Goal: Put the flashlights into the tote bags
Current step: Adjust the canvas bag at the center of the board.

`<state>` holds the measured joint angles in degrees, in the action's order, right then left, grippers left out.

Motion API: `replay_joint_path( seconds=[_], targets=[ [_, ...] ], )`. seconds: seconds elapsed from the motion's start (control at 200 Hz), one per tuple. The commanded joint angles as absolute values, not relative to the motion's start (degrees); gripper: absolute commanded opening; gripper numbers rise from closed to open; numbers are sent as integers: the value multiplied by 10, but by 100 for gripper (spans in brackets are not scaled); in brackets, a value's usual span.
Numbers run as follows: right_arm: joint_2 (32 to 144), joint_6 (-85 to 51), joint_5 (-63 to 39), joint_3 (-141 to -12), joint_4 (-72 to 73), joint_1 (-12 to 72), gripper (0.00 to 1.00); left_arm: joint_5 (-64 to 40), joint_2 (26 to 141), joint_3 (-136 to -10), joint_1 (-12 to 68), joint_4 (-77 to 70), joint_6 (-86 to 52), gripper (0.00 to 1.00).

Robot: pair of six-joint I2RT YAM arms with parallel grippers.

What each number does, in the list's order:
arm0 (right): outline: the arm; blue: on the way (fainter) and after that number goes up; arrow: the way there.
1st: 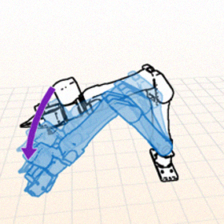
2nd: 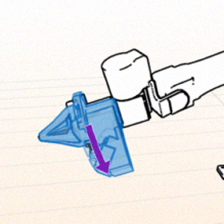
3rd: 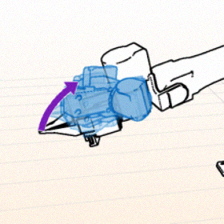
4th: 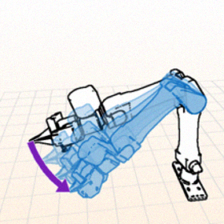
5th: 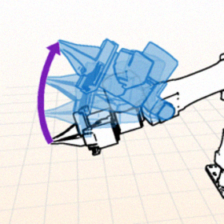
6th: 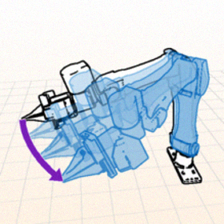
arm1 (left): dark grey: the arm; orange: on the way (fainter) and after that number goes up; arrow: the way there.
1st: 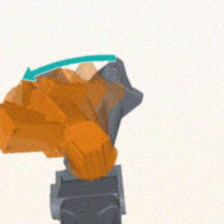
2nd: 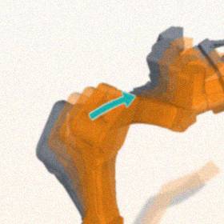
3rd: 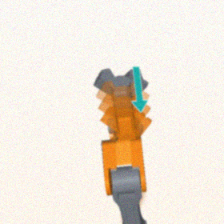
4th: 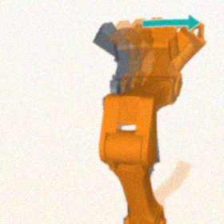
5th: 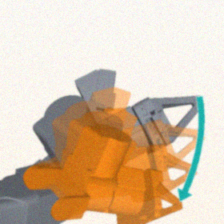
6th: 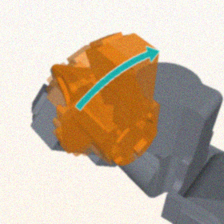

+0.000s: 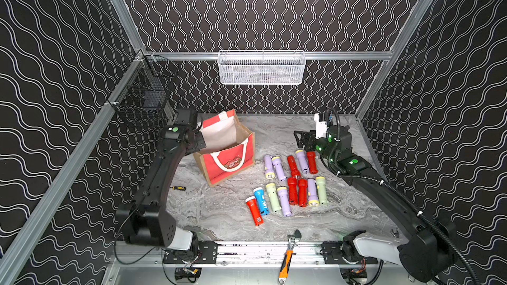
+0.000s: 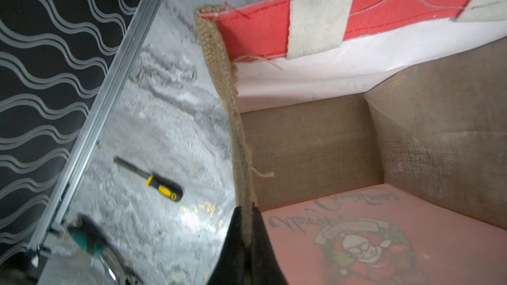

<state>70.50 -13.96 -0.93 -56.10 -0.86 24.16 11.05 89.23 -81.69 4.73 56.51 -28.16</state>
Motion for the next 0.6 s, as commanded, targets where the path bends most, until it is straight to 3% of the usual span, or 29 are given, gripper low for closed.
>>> replay_joint_path(
  seconds=[0.0, 0.28, 0.475, 0.596],
  targets=[
    [699, -145, -14, -552, -25, 247, 83, 100, 846, -779, 53, 558, -336, 0],
    [696, -139, -16, -551, -40, 247, 83, 99, 766, -699, 67, 564, -381, 0],
    [698, -135, -12, -554, -49, 263, 83, 74, 737, -692, 70, 570, -393, 15],
    [705, -134, -9, -558, -52, 265, 83, 71, 744, -728, 76, 605, -359, 19]
  ],
)
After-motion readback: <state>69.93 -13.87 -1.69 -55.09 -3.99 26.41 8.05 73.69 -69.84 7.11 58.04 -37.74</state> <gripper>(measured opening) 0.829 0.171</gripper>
